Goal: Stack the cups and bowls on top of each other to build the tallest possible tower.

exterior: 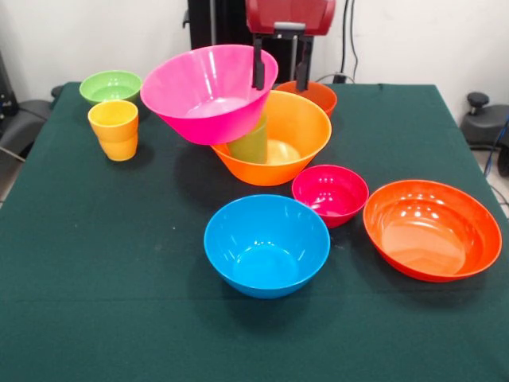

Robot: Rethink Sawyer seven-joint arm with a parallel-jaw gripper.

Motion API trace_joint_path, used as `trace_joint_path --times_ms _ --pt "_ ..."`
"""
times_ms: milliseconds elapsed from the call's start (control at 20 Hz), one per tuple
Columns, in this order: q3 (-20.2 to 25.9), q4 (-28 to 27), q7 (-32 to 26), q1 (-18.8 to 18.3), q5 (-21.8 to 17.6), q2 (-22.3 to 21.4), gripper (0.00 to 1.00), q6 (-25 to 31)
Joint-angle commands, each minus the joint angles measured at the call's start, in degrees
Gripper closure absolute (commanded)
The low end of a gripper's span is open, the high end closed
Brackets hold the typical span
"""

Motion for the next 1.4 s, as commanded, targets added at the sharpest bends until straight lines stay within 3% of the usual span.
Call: trace_joint_path --times_ms 50,400,750,1150,1400 --pt "6.89 3.38 4.25 -1.1 -0.43 -0.46 0.0 0.93" --pt "6.15 6.41 5.07 -3.36 -6.24 4.82 0.0 -10.48" --pt "9.87 14.8 5.67 -7.86 -8.83 -0.05 0.0 -12.96" --pt "7.83 17.62 7.38 -6.11 -9.8 -0.8 0.0 -15.7" --pt "6.2 15.13 6.48 -4.43 -9.5 1.42 0.0 -15.47"
